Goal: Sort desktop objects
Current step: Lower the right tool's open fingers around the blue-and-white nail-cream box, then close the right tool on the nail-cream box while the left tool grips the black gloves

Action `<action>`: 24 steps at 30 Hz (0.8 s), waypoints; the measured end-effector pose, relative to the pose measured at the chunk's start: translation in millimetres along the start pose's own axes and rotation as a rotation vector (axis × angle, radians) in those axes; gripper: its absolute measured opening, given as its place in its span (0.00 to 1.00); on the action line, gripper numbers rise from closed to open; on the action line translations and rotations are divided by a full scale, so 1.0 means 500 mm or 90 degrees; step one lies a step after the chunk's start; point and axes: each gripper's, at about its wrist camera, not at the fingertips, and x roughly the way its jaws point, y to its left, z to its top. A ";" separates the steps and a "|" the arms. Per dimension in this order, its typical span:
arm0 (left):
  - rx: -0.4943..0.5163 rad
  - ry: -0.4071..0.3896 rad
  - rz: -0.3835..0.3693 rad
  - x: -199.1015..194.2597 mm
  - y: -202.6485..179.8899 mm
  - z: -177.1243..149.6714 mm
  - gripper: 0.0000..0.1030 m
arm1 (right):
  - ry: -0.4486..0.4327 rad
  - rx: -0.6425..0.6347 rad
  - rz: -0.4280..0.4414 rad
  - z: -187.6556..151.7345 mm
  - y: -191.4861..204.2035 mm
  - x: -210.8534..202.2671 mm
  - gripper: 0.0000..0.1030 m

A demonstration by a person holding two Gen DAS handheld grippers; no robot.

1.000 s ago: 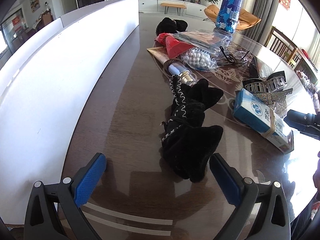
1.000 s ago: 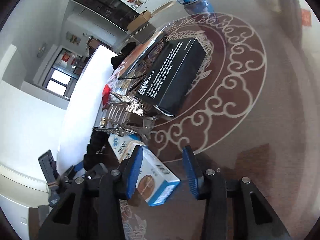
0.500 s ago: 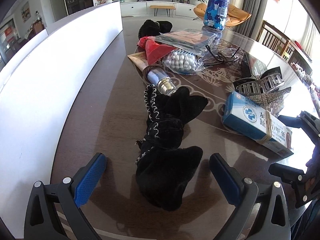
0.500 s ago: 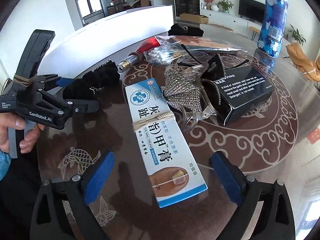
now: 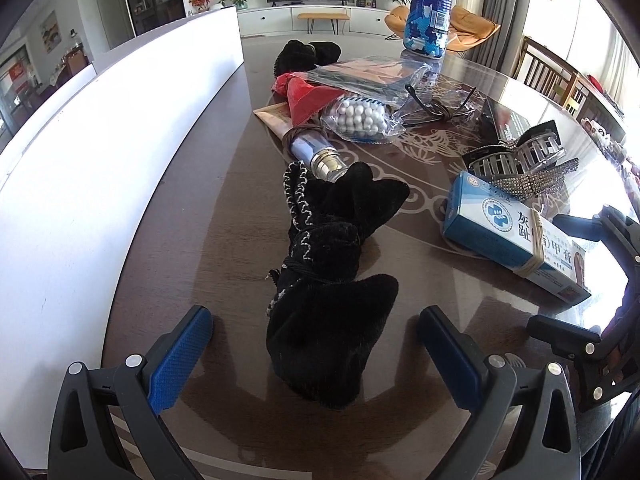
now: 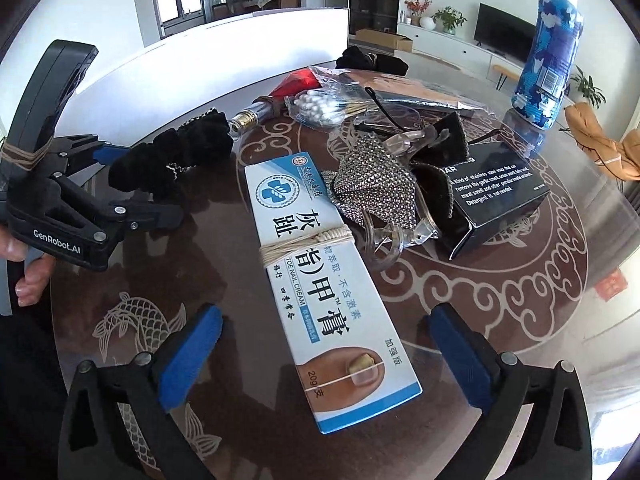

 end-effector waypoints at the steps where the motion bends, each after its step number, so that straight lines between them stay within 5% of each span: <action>1: 0.000 -0.001 0.000 0.000 0.000 0.000 1.00 | 0.003 0.000 0.000 0.001 0.001 0.000 1.00; 11: 0.079 0.046 0.001 0.006 -0.014 0.035 1.00 | 0.164 -0.077 0.048 0.082 0.019 0.031 0.98; 14: 0.102 0.048 -0.017 0.006 -0.029 0.039 1.00 | 0.182 -0.066 0.051 0.100 0.014 0.044 0.87; 15: 0.106 0.052 -0.023 0.008 -0.032 0.038 0.94 | 0.179 -0.063 0.041 0.105 0.012 0.044 0.81; 17: 0.093 0.045 -0.056 0.000 -0.027 0.038 0.62 | 0.170 -0.045 0.030 0.114 0.003 0.037 0.57; 19: 0.081 0.040 -0.053 -0.011 -0.017 0.040 0.33 | 0.176 -0.004 0.058 0.115 -0.010 0.027 0.49; 24: 0.035 0.011 -0.107 -0.065 0.005 0.019 0.33 | 0.163 0.017 0.059 0.081 0.000 -0.025 0.49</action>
